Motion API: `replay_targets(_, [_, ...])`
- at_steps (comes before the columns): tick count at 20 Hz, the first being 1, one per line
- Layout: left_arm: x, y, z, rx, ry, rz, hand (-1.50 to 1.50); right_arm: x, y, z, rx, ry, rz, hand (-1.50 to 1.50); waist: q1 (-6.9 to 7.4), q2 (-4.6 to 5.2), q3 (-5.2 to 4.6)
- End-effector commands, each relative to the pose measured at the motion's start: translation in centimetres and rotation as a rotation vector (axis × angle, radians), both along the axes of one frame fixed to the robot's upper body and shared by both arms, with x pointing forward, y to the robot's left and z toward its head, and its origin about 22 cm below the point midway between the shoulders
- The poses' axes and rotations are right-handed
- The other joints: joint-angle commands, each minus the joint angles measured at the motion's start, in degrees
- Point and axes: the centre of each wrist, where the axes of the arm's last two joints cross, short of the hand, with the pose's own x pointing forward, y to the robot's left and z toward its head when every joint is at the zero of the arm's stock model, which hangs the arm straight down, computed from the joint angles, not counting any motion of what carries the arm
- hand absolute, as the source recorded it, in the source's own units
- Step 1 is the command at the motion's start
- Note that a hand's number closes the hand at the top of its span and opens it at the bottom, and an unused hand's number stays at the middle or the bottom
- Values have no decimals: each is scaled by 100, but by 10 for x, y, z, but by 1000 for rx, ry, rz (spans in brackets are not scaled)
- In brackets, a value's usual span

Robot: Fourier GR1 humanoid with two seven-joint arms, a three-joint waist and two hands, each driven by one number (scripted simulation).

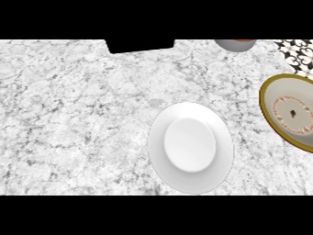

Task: Pick the lemon from the plate and place it in the bowl

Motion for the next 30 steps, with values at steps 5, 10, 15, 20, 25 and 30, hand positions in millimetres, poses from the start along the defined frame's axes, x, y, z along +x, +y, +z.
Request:
replay_targets(5, [-2, -2, 4, -6, 2, -27, 0, -68, -95, 116, 57, -290, 87, 150, 173, -14, -3])
replay_targets(10, [0, -21, 5, 2, -10, -77, 0, -112, -123, 143, 145, -460, 155, 150, 439, 41, -4])
replay_targets(15, [10, -25, 12, -4, -25, -98, 0, -115, -131, 188, 334, -531, 234, 150, 590, 89, -19])
replay_targets(20, [30, -31, 17, 15, -36, -124, 0, -73, -114, 218, 420, -491, 251, 150, 677, 123, -31])
replay_targets(25, [24, -25, 23, 7, -18, -125, 0, -44, -86, 228, 422, -450, 257, 150, 722, 108, -30])
replay_targets(30, [23, -30, 33, 14, -28, -148, 0, -4, -50, 203, 433, -366, 287, 150, 790, 107, -26])
